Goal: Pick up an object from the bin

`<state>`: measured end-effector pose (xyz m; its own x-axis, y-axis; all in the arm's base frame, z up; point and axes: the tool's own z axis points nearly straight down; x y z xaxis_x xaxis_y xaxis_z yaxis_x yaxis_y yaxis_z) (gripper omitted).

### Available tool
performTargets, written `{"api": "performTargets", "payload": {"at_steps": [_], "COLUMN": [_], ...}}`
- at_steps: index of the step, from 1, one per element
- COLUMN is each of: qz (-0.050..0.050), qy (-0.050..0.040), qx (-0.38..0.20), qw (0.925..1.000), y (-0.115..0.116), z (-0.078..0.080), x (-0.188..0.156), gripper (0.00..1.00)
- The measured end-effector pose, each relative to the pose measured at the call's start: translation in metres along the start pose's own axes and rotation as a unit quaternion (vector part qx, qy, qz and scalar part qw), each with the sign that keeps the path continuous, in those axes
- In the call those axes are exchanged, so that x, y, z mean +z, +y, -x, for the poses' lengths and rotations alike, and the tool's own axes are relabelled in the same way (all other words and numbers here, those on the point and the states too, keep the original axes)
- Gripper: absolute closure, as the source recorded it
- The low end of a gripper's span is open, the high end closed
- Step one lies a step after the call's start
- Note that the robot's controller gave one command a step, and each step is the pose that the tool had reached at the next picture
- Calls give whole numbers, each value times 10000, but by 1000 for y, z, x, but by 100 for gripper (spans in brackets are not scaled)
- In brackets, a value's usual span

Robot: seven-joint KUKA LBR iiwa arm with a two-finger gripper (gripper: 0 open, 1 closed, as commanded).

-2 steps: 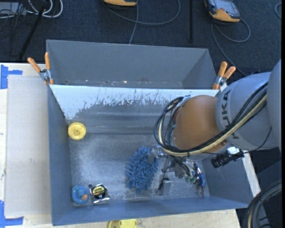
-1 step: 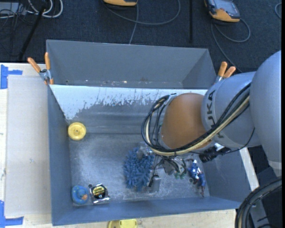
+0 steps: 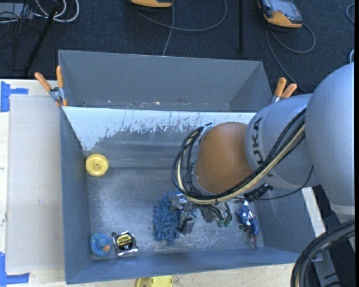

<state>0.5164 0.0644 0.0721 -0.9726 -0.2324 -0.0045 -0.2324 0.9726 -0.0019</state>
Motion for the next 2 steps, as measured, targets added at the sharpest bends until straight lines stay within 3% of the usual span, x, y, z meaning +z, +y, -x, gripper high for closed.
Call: {"api": "performTargets", "payload": {"at_steps": [1, 2], "qz": [-1, 10], "qy": [0, 20], "qx": [-4, -70], "qw": [10000, 10000], "y": [0, -3], "z": [0, -10], "x": [0, -141], "gripper": [100, 100]}}
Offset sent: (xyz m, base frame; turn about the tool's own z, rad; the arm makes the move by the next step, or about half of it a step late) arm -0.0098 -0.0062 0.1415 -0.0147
